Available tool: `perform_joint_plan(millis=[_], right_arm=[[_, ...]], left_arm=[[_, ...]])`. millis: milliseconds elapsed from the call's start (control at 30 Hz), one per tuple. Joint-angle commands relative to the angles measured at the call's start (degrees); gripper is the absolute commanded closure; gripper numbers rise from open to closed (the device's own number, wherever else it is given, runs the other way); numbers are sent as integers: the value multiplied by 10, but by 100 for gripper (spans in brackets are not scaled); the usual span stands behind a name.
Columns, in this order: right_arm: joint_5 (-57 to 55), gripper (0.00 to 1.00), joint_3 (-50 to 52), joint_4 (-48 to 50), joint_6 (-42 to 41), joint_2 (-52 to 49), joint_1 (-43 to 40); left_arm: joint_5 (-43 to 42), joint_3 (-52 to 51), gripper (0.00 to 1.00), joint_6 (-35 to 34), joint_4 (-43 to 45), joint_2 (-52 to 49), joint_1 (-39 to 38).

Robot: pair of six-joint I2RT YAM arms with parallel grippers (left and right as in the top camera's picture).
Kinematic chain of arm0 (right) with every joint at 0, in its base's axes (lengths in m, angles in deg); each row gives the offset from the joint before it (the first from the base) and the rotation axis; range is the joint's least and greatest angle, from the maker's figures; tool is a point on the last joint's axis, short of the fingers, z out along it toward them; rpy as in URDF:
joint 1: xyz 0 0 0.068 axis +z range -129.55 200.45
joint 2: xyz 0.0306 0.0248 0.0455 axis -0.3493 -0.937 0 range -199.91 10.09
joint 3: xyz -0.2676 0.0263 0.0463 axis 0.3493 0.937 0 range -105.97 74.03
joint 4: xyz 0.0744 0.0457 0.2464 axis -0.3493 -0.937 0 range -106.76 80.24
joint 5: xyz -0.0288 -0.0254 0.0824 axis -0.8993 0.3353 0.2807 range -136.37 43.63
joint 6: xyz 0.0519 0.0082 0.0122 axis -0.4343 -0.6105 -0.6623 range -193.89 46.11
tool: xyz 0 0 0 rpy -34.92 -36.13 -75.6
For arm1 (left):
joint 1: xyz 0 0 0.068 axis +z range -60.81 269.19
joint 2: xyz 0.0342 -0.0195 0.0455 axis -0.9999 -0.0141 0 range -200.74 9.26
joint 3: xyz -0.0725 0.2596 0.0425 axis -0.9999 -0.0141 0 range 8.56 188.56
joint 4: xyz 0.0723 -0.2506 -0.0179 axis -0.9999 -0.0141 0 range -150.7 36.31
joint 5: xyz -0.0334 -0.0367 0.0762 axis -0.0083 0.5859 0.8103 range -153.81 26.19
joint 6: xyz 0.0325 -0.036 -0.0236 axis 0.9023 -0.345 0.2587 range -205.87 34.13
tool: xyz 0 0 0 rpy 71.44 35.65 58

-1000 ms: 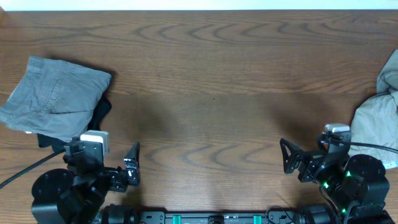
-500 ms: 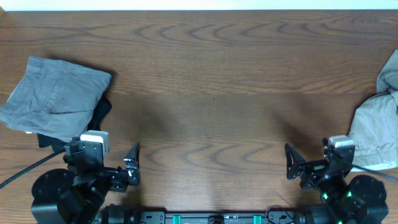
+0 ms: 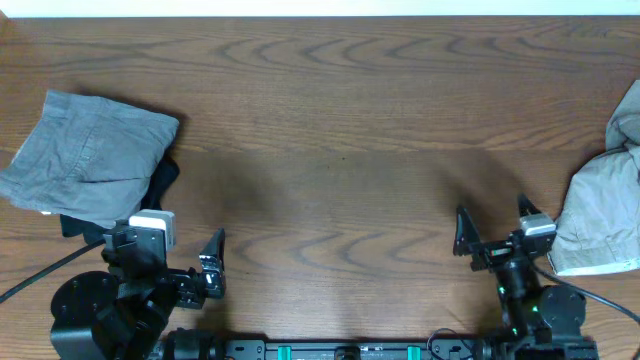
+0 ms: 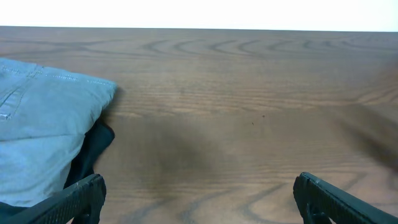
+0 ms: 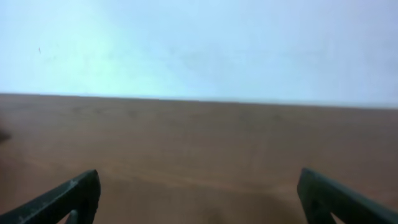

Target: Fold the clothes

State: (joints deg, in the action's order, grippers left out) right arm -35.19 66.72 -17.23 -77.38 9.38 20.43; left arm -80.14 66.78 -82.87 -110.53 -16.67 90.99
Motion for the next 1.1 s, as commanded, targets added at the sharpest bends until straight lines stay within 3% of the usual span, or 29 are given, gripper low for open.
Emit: perform_joint_plan(millis=[0,1067], right_arm=[[7,1,50,53,49,4,-5],[-6,1,70,42,57,4,-6]], left_arm=[[-5,4,2,-2,-1,2,-2],[-5,4,2,-2,-1,2,-2]])
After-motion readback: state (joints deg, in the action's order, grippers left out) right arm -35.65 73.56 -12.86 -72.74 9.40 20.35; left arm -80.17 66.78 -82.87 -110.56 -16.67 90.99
